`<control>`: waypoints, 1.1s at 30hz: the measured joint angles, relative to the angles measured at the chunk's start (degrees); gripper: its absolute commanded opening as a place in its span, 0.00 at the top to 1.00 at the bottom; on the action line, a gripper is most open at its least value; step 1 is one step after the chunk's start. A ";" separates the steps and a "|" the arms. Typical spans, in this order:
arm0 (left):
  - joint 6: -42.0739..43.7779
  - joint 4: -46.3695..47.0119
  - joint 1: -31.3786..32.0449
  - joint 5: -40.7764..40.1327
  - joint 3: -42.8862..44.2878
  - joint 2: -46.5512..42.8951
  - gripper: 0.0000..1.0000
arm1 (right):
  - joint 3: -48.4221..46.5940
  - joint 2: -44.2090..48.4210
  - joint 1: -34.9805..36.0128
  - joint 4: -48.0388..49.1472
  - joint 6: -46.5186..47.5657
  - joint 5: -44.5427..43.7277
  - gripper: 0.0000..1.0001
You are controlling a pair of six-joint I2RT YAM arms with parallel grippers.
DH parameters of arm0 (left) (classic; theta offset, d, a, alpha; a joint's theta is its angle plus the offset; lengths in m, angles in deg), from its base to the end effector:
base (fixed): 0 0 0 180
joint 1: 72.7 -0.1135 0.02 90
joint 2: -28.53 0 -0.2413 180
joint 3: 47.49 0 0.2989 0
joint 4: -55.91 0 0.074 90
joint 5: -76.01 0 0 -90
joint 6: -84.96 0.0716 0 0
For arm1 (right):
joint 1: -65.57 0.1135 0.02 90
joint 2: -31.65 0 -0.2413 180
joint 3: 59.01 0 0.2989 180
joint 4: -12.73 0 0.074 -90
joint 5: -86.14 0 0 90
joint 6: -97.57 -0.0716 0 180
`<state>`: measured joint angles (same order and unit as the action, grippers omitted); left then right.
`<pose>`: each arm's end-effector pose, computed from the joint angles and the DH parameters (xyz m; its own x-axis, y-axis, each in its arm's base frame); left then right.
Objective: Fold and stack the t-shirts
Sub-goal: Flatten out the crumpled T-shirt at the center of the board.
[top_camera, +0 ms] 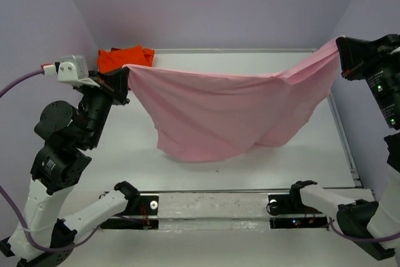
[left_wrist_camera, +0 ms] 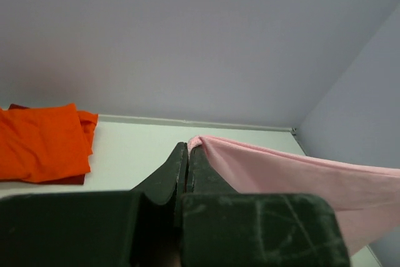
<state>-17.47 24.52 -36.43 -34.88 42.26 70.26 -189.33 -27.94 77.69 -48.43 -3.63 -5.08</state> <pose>0.1561 -0.0829 0.5366 0.1657 -0.3710 -0.9137 0.3204 0.8965 -0.3059 0.1373 0.0279 0.6280 0.1227 0.2250 -0.9666 -0.2174 0.9564 0.1950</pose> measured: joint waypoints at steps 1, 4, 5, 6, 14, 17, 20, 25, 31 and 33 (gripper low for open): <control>0.50 -0.55 0.00 0.13 3.72 2.78 1.00 | -3.58 -2.23 0.00 0.09 -0.15 0.00 1.00; 1.92 0.85 0.00 -0.72 12.50 9.88 1.00 | -15.28 -10.78 0.02 -0.09 -0.87 -0.13 1.00; 2.51 1.75 0.00 -1.81 15.19 12.61 1.00 | -17.97 -13.49 0.02 -0.09 -1.03 -0.17 1.00; 3.23 2.21 -0.15 -2.45 17.11 14.86 1.00 | -20.74 -16.68 0.04 -0.13 -1.14 -0.31 1.00; 5.09 11.47 -14.19 0.07 13.79 29.73 1.00 | -10.82 -35.41 0.31 8.31 -0.74 -5.90 1.00; 5.46 18.32 -17.66 0.09 5.64 38.40 1.00 | -0.07 -42.58 0.31 12.52 -0.76 -8.09 1.00; 5.68 22.67 -19.80 -0.22 0.83 49.42 1.00 | 3.96 -52.02 0.33 15.63 -0.63 -10.54 1.00; 6.34 26.82 -22.51 -0.37 0.92 66.14 1.00 | 1.64 -69.70 0.17 18.86 -0.09 -12.92 1.00; 6.10 26.93 -25.18 1.51 10.84 77.94 1.00 | -4.33 -77.40 -0.96 20.98 0.72 -12.94 1.00; 5.95 27.65 -25.81 2.67 13.57 78.97 1.00 | -6.36 -77.72 -1.46 21.81 0.90 -12.70 1.00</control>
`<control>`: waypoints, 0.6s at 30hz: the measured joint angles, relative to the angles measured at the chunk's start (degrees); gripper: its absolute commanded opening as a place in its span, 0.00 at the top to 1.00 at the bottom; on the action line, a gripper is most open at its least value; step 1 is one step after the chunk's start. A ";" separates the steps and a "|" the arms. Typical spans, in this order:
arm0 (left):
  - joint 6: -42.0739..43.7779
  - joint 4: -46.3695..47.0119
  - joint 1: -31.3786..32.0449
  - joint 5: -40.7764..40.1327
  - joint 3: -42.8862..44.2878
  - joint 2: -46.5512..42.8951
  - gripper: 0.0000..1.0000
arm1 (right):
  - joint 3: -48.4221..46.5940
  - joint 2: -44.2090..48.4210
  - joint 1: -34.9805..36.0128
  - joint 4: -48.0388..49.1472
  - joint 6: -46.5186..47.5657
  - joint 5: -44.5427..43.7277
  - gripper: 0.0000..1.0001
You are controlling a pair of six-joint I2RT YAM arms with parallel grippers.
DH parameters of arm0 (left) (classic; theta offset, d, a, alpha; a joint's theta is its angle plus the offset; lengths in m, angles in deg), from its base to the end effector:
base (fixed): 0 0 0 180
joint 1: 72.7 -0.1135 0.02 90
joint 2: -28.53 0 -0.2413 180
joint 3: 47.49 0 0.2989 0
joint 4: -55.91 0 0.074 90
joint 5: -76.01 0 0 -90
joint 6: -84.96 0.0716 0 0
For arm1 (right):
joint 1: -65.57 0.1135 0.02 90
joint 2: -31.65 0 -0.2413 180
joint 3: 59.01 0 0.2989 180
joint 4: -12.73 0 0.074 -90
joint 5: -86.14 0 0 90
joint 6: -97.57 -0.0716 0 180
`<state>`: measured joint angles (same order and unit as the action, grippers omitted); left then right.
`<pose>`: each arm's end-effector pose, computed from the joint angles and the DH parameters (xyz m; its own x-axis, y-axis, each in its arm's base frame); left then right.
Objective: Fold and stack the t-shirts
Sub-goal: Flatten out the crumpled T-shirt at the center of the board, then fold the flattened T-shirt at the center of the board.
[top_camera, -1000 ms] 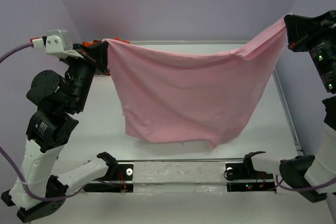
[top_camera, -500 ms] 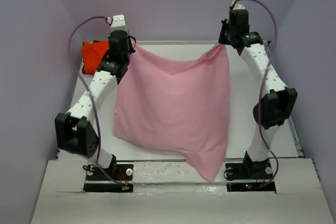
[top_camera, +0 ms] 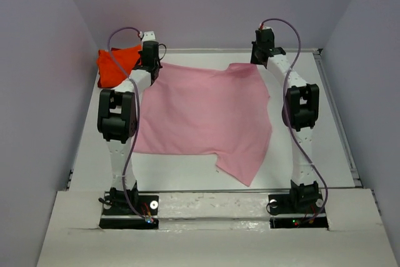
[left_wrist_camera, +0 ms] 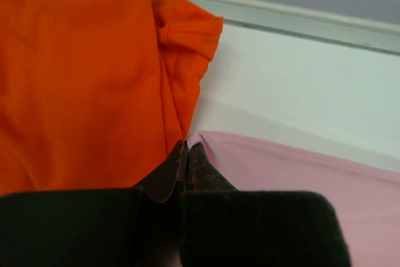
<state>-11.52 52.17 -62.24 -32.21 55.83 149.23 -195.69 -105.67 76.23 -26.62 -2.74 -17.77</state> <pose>0.5557 -0.0798 0.1805 -0.3392 -0.0464 -0.9396 -0.1536 0.9881 0.0067 0.5989 0.0952 0.1815 -0.6211 0.0599 -0.7814 0.1145 0.9933 -0.0149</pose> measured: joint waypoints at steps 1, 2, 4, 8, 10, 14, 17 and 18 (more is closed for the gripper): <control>-0.02 0.24 -0.15 0.37 0.68 0.00 1.00 | -0.72 0.00 -0.17 0.42 0.02 0.04 1.00; -0.17 0.61 -0.35 0.79 1.44 0.00 1.00 | -1.81 0.00 -0.28 1.20 0.04 0.17 1.00; -0.42 1.95 -0.37 1.55 2.27 0.00 1.00 | -2.62 0.11 -0.52 2.80 0.07 0.33 1.00; -0.57 2.93 -0.31 2.56 2.10 -0.02 1.00 | 0.15 2.16 -0.72 4.11 -0.04 0.46 1.00; -0.87 3.37 -0.31 3.23 0.39 -0.81 1.00 | 3.32 4.35 -0.72 4.17 -0.28 0.48 1.00; -2.21 3.19 -0.31 4.02 -5.22 -4.59 1.00 | 13.31 10.93 -0.72 4.85 -2.10 1.11 1.00; -3.17 3.02 -0.31 4.15 -9.31 -8.11 1.00 | 21.68 17.25 -0.72 5.97 -3.41 1.95 1.00; -3.54 2.84 -0.31 4.20 -10.95 -9.81 1.00 | 23.67 18.91 -0.72 5.90 -3.63 2.12 1.00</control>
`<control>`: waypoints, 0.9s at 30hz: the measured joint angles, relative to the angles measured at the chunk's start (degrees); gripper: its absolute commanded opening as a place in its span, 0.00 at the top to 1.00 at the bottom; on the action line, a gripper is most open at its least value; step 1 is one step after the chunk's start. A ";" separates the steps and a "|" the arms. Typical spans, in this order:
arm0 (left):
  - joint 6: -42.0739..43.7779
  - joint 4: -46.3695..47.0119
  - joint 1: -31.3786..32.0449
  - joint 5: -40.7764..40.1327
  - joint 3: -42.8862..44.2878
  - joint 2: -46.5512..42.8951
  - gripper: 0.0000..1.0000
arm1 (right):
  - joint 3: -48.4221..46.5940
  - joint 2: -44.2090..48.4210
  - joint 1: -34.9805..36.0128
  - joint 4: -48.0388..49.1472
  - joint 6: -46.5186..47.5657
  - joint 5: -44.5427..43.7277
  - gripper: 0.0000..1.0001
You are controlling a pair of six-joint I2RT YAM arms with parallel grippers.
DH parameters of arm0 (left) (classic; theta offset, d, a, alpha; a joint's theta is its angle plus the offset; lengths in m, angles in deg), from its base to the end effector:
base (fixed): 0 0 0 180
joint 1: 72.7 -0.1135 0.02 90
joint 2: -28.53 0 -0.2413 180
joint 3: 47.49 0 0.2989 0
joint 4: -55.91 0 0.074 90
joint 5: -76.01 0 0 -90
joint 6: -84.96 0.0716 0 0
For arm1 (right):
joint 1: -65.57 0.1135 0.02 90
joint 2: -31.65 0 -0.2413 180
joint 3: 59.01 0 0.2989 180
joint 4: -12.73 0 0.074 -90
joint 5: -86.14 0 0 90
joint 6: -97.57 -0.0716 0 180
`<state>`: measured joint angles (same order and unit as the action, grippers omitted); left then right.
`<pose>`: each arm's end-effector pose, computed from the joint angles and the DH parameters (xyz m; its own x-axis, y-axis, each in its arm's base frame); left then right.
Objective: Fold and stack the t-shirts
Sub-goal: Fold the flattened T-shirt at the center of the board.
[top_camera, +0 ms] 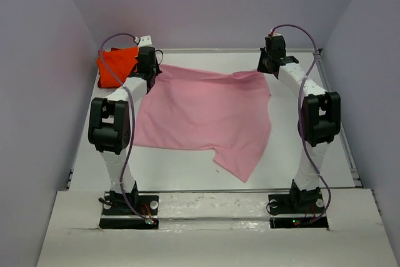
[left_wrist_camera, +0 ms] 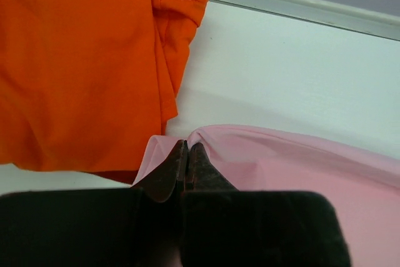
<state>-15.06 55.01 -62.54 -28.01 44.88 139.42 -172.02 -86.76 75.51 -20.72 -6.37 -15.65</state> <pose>0.5196 -0.0755 0.1963 -0.3129 -0.1154 -0.9427 -0.1099 0.9903 -0.0848 0.5389 0.0796 0.2072 -0.6026 0.1338 -0.7867 0.1370 0.9886 0.0632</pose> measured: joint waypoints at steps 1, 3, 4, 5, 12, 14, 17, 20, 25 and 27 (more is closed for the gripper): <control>-0.24 0.22 0.00 0.09 -0.85 -0.96 1.00 | 3.04 2.71 0.00 0.46 -0.39 0.17 1.00; -0.70 0.46 0.00 0.07 -3.34 -3.32 1.00 | 6.69 6.36 0.00 0.59 -0.81 0.31 1.00; -0.83 0.55 0.00 0.04 -4.83 -4.74 1.00 | 7.91 7.69 0.00 0.87 -0.96 0.35 1.00; -0.92 0.50 0.00 0.02 -5.73 -5.55 1.00 | 9.88 9.46 0.00 1.51 -1.18 0.39 1.00; -0.74 -0.22 0.00 0.09 -9.60 -9.64 1.00 | 21.77 20.02 0.00 3.96 -2.47 0.70 1.00; -0.68 -0.31 0.00 0.09 -11.08 -10.49 1.00 | 24.74 21.77 0.00 4.11 -2.89 0.90 1.00; -0.68 -1.49 0.00 0.02 -12.07 -10.91 1.00 | 27.43 23.21 0.00 4.22 -3.08 1.16 1.00; -0.90 -2.78 0.00 0.02 -12.22 -10.91 1.00 | 30.08 24.94 0.00 4.22 -3.48 1.33 1.00; -1.75 -6.38 0.00 0.11 -12.22 -10.93 1.00 | 33.66 29.31 0.09 4.22 -4.57 2.80 1.00; -2.12 -8.02 0.02 0.15 -12.22 -10.93 1.00 | 35.36 31.04 0.22 4.59 -5.14 3.32 1.00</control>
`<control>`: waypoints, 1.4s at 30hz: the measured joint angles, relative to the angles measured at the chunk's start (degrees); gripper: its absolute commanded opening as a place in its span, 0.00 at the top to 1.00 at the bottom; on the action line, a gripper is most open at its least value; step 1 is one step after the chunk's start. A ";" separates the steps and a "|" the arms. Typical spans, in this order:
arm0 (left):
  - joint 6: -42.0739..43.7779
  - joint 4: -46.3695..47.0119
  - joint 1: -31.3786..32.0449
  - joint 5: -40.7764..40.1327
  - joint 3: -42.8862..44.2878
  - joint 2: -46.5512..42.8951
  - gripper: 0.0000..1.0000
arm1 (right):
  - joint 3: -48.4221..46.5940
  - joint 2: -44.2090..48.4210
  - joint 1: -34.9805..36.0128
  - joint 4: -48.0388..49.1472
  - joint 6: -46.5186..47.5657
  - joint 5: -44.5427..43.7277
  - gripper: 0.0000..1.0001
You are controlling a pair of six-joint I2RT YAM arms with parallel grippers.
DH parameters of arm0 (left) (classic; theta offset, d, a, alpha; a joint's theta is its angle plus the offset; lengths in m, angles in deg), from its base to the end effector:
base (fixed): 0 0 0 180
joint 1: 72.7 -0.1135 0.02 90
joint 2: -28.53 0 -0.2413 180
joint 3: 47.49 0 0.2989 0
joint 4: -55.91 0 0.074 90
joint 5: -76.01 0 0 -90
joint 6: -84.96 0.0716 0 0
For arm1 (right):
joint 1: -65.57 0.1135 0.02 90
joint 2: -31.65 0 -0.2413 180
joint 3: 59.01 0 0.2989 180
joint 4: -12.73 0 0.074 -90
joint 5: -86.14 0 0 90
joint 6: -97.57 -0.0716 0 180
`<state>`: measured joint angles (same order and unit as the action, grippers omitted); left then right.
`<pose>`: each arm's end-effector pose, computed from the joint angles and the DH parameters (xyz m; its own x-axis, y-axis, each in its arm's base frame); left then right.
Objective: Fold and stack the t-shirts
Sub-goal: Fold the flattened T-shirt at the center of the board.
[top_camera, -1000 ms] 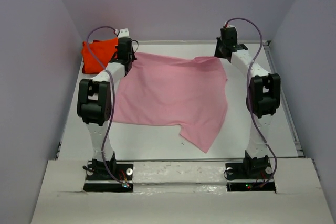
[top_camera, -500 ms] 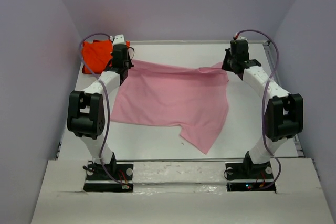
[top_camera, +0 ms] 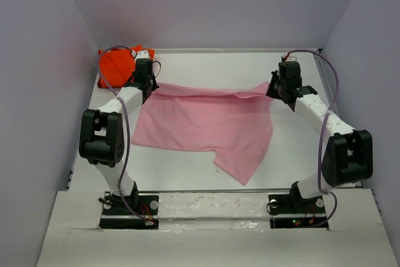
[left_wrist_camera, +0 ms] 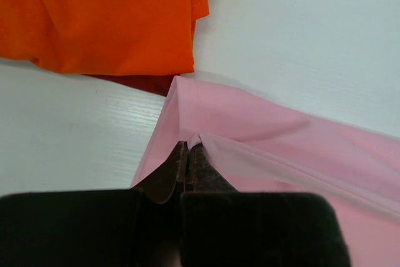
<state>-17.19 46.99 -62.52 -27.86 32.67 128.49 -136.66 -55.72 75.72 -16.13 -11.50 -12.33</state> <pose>0.4645 -0.0660 0.1810 -0.4549 -0.1259 -0.8816 -0.1341 0.9884 -0.0720 0.4121 0.0631 0.2138 -0.6001 0.2209 -0.7688 0.1429 0.9753 0.1686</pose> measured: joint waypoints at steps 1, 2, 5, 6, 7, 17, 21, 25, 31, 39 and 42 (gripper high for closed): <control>-0.24 -0.61 -0.02 0.00 0.00 0.00 1.00 | 1.11 0.94 0.00 0.11 -0.24 0.13 1.00; -0.44 -1.11 -0.02 0.02 0.00 0.00 1.00 | 2.45 1.84 0.00 0.09 -0.46 0.31 1.00; -0.70 -3.52 -0.02 0.20 0.02 0.02 1.00 | 5.97 3.80 0.04 0.35 -1.11 1.14 1.00; -0.81 -4.22 -0.02 0.22 0.09 0.04 1.00 | 7.54 4.44 0.04 0.42 -1.46 1.73 1.00; -0.92 -5.42 -0.02 0.50 0.33 0.26 1.00 | 9.16 4.96 0.04 0.92 -1.77 2.25 1.00; -3.87 -11.89 0.00 5.14 1.20 3.98 0.99 | 17.00 5.92 0.04 1.53 -3.54 4.87 0.84; -4.55 -13.73 0.00 5.29 1.18 6.14 0.66 | 17.20 4.44 0.04 2.05 -4.07 6.10 0.45; -5.35 -15.58 0.00 3.82 0.52 6.69 0.54 | 17.33 3.10 0.04 2.12 -3.96 6.84 0.23; -6.43 -17.09 0.00 -0.04 0.83 -0.48 0.51 | 16.92 5.57 0.04 1.79 -3.87 7.06 0.22; -8.26 -14.25 0.50 0.61 9.73 -5.90 0.52 | 9.07 0.96 1.11 2.43 -3.82 7.41 0.22; -9.18 -13.35 1.27 2.19 9.79 -4.31 0.54 | 7.85 -2.38 2.43 3.72 -3.85 7.45 0.22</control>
<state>-26.37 33.63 -61.26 -25.68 42.46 124.19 -128.81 -58.11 78.15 -12.41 -15.35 -4.88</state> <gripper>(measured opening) 0.468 0.777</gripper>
